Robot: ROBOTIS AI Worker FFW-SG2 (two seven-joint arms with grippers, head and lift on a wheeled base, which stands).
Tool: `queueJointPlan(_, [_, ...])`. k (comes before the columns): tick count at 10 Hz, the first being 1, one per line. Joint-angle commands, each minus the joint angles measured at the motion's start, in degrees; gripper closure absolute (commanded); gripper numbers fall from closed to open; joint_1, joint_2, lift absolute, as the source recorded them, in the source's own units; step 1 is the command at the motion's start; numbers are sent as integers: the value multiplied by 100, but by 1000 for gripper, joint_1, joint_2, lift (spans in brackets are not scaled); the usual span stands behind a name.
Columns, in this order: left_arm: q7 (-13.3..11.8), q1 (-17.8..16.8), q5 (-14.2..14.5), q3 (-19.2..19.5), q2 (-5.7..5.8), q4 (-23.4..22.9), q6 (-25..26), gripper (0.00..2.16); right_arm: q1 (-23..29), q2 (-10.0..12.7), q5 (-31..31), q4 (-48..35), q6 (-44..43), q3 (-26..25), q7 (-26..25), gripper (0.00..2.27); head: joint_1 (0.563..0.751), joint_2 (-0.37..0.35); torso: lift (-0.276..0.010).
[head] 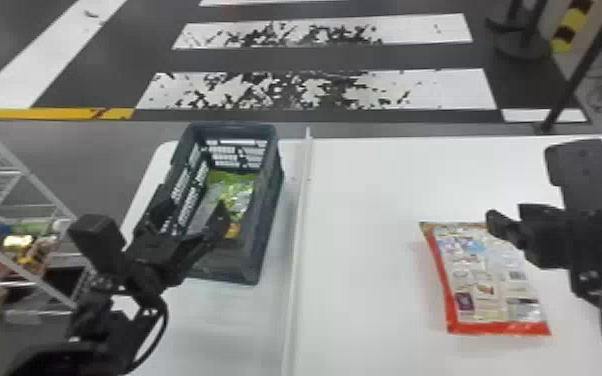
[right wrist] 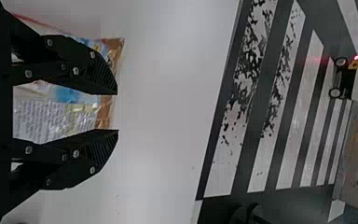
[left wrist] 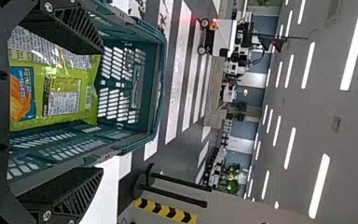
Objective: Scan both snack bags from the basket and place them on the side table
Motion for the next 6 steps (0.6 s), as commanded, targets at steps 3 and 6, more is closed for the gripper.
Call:
queueJointPlan(3, [-4,-80,15,-38,-4,118,0,103,764,-118,-297,-175,-34,-1462,104,12,695,-53,-75])
queueJointPlan(6, [-4,-98,6,-56,-4,135,0,103,878,-285,-297,413,-333,-1761,113,16,695,-147,-75])
